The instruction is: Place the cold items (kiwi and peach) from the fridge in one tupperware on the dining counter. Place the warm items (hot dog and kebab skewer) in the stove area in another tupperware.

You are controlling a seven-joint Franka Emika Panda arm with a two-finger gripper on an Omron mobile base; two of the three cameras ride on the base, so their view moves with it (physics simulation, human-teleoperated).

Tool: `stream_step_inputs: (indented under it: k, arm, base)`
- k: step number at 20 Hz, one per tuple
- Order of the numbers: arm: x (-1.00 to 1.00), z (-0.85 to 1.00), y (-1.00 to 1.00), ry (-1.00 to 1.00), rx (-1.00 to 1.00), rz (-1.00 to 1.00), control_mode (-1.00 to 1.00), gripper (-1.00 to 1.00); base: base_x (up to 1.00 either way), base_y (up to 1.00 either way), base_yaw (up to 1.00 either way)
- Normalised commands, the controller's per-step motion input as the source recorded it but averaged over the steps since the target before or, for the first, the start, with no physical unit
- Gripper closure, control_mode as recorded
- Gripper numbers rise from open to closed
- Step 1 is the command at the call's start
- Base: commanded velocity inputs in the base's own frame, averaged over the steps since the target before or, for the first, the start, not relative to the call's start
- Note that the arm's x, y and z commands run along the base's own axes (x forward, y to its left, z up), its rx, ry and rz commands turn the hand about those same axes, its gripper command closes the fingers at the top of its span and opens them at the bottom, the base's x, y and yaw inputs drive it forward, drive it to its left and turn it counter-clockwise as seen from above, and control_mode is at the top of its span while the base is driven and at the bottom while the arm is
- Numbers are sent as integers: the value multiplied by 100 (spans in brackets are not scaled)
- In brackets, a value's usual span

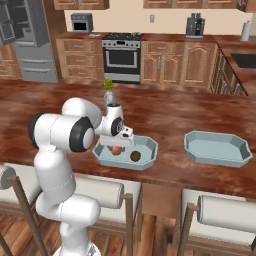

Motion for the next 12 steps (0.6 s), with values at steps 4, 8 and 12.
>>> stream_step_inputs:
  k: [4, 8, 12]
  arm:
    - [2, -1, 0, 0, 0, 0, -100, -100]
    - [0, 0, 0, 3, 0, -4, -100, -100]
    - [-24, 13, 0, 0, 0, -8, -100, -100]
  base:
    - [0, 0, 0]
    - [0, 0, 0]
    - [0, 0, 0]
